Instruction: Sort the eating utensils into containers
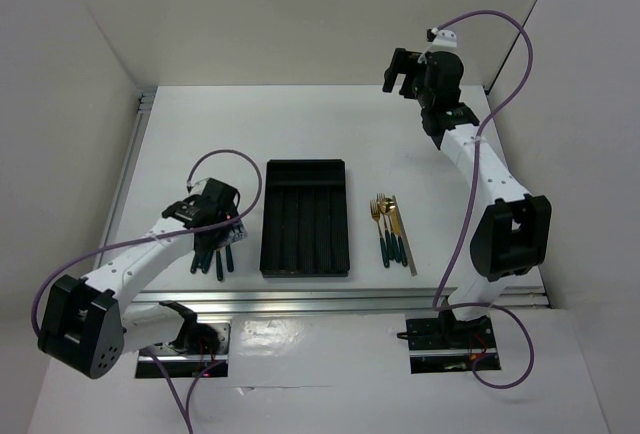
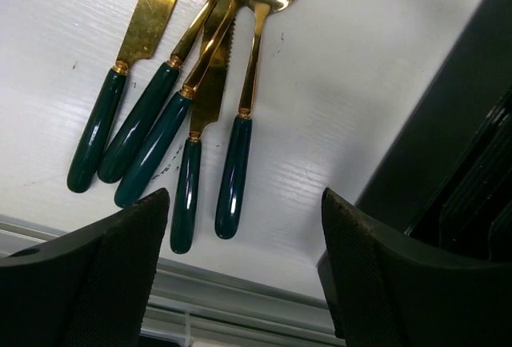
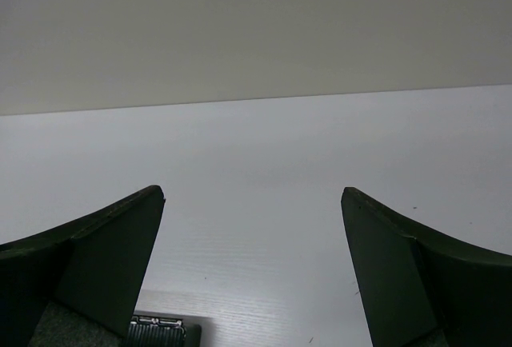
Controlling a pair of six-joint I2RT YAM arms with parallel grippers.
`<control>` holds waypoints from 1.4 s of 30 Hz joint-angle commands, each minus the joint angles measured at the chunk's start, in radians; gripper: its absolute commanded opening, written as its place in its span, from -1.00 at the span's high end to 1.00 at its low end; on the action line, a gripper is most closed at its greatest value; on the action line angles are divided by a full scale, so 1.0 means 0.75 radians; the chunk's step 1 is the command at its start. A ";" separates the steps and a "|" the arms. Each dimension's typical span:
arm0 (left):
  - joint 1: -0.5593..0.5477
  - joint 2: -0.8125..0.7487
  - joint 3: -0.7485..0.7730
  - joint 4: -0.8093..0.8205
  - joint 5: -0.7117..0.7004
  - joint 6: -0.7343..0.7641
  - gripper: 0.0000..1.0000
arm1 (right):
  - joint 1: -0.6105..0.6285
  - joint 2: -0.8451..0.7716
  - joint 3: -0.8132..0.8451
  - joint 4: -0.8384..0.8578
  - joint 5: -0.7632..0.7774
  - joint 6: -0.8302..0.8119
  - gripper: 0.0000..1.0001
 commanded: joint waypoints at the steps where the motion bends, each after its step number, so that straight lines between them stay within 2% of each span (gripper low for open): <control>1: -0.004 0.044 -0.020 0.048 0.025 -0.041 -0.63 | -0.003 0.020 0.077 0.013 0.003 -0.021 -1.00; 14: -0.004 0.138 -0.112 0.201 0.064 -0.041 -0.34 | -0.003 0.057 0.116 -0.001 0.003 -0.021 -1.00; 20: -0.004 0.191 -0.137 0.242 0.064 -0.041 -0.29 | -0.003 0.069 0.129 -0.015 0.003 -0.033 -1.00; 29: -0.004 0.244 -0.149 0.267 0.064 -0.041 0.13 | -0.003 0.069 0.129 -0.015 0.003 -0.045 -1.00; 33: -0.004 0.271 -0.149 0.267 0.051 -0.041 0.43 | -0.003 0.069 0.129 -0.015 0.016 -0.045 -1.00; 36: -0.004 0.307 -0.135 0.254 0.051 -0.026 0.43 | -0.003 0.057 0.116 -0.015 0.016 -0.045 -1.00; 39: -0.004 0.356 -0.110 0.254 0.051 -0.012 0.67 | -0.003 0.042 0.104 -0.003 0.016 -0.045 -1.00; 41: -0.004 0.381 -0.110 0.254 0.064 0.000 0.95 | -0.003 0.042 0.104 -0.003 0.016 -0.045 -1.00; 42: -0.004 0.395 -0.098 0.254 0.076 0.000 1.00 | -0.003 0.042 0.104 -0.003 0.016 -0.045 -1.00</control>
